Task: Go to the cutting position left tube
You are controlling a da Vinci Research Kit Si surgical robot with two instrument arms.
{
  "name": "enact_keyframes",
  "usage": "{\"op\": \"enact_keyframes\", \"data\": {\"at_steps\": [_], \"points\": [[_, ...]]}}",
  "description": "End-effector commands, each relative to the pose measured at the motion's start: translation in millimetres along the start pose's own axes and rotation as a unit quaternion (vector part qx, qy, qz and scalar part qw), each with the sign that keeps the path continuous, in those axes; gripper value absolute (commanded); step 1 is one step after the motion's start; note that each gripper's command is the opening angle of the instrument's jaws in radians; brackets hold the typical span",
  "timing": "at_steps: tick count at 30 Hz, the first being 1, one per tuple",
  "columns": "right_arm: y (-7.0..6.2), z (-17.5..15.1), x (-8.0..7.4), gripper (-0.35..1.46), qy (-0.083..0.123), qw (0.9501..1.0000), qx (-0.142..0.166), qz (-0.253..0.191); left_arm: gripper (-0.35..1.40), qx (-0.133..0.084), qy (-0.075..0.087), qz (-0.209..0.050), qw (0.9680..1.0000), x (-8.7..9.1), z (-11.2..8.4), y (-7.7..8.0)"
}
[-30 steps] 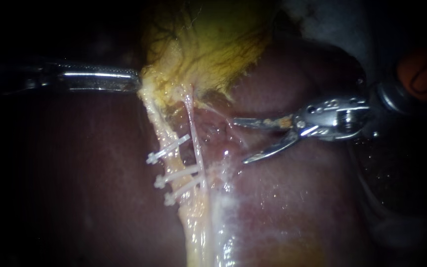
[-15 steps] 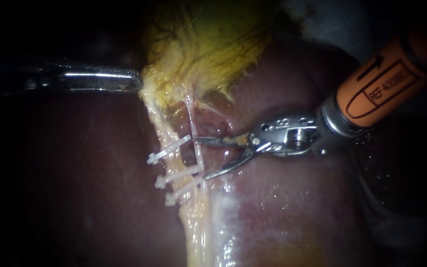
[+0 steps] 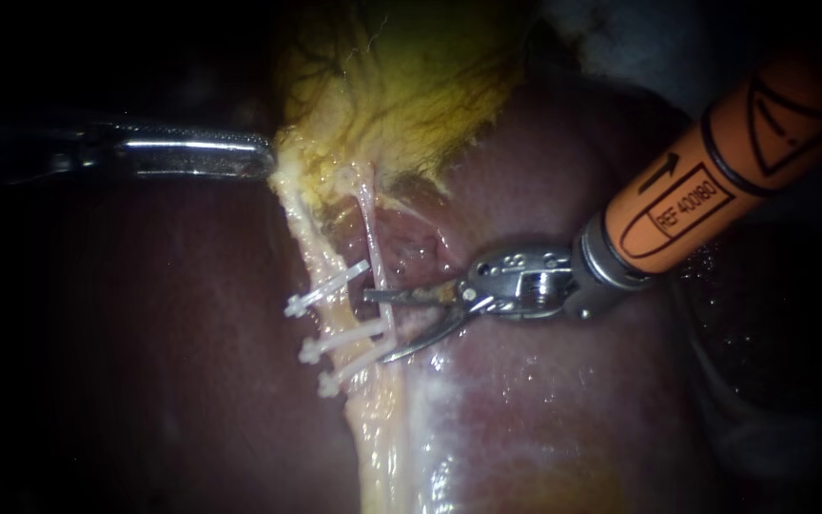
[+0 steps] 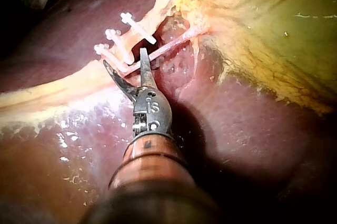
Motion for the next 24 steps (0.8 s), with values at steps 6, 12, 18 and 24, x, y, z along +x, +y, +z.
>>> {"op": "enact_keyframes", "data": {"at_steps": [6,12,18,24], "points": [[1.1,0.7,-0.6,1.30,-0.001,1.0000,0.002,0.003,-0.35,0.000,0.000,0.000,1.0000,0.0,0.1,0.0],[1.8,1.1,-0.5,1.30,0.004,0.9998,0.018,0.007,-0.35,-0.001,0.000,0.000,1.0000,0.0,0.2,-0.1],[2.1,1.9,0.3,1.30,0.020,0.9982,0.055,0.015,-0.35,-0.001,0.000,0.000,1.0000,0.0,0.2,-0.1],[2.6,2.8,1.1,1.29,0.038,0.9951,0.088,0.022,-0.35,-0.001,0.000,0.000,1.0000,0.0,0.2,-0.1]]}}
